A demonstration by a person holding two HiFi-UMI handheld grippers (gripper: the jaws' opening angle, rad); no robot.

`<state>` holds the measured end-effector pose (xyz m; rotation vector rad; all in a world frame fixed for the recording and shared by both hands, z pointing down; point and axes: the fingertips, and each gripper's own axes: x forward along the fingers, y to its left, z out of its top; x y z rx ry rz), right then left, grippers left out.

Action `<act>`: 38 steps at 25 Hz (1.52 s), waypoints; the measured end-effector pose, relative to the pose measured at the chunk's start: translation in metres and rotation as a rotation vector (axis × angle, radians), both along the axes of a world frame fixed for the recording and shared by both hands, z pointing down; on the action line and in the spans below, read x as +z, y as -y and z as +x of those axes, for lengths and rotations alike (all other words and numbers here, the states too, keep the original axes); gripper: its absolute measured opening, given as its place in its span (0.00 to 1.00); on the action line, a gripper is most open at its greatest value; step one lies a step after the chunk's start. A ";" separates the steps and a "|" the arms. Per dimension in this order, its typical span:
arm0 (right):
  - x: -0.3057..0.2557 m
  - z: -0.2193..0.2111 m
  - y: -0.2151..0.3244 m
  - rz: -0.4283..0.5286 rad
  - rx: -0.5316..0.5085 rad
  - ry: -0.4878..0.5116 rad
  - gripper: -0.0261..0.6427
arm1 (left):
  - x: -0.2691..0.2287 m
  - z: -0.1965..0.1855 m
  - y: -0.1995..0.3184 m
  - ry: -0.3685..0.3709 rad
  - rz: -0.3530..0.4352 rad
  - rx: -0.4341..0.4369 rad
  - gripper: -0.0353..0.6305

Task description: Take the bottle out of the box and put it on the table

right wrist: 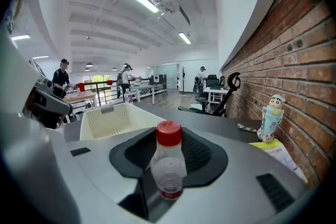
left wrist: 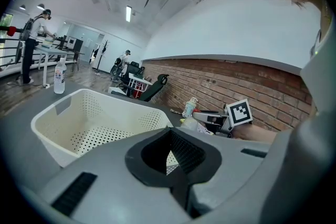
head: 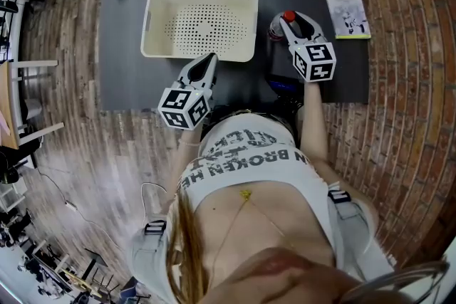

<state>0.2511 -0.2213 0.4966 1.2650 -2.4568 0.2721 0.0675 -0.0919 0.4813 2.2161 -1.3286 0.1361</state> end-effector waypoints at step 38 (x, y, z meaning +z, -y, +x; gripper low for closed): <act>0.000 0.002 -0.007 -0.032 0.012 0.126 0.32 | -0.004 -0.008 -0.005 -0.007 0.009 -0.019 0.06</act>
